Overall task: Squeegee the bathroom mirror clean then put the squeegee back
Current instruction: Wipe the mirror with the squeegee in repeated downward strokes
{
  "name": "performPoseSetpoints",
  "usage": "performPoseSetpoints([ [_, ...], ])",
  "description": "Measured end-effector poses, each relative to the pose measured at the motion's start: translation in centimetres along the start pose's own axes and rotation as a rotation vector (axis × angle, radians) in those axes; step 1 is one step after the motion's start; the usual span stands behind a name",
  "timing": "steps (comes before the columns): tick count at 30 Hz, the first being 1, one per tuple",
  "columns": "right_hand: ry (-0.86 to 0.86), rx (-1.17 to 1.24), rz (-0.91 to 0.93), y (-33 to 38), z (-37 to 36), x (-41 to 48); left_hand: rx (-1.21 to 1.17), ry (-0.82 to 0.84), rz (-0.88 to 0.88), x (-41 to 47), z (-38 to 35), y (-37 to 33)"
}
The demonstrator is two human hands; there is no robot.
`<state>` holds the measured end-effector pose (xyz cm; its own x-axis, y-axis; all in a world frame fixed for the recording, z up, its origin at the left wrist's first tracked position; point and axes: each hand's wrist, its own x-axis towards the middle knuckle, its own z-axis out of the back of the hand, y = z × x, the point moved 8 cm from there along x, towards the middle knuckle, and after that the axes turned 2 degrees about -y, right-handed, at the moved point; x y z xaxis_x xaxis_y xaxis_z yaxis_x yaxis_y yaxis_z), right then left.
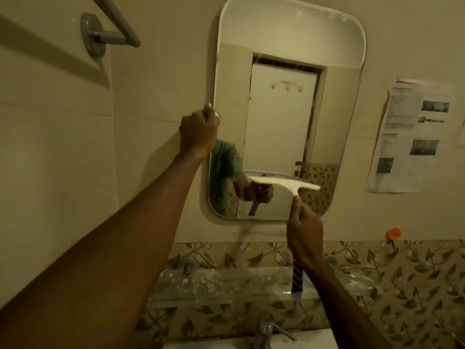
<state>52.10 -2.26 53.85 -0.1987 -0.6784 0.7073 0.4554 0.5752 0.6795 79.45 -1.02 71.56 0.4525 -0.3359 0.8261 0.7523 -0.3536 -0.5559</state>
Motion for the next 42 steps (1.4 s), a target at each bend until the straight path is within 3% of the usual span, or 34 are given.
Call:
performPoseSetpoints([
  [8,-0.038,0.216,0.183,15.6,0.4,13.1,-0.198,0.18,0.179,0.3,0.0,1.3],
  [13,-0.138,0.135,0.264,23.7,0.7,20.3,-0.238,0.241,0.2,-0.1,0.0,1.0],
  [16,-0.095,0.042,0.291,26.5,0.2,23.1,-0.243,0.249,0.174,0.0,0.1,1.1],
  [21,-0.06,0.031,0.261,25.8,-1.5,22.0,-0.279,0.245,0.173,0.1,-0.1,1.3],
  [25,0.061,0.053,0.192,21.3,-4.4,15.2,-0.329,0.245,0.266,0.1,0.0,1.8],
  [28,0.129,0.057,0.218,19.7,-5.4,10.3,-0.36,0.262,0.239,-0.2,0.0,1.1],
  [37,-0.055,0.043,0.319,28.5,-1.1,22.7,-0.393,0.246,0.237,0.1,0.1,1.4],
  [42,0.021,0.073,0.301,22.6,-3.8,17.9,-0.465,0.256,0.295,0.4,-0.5,2.1],
])
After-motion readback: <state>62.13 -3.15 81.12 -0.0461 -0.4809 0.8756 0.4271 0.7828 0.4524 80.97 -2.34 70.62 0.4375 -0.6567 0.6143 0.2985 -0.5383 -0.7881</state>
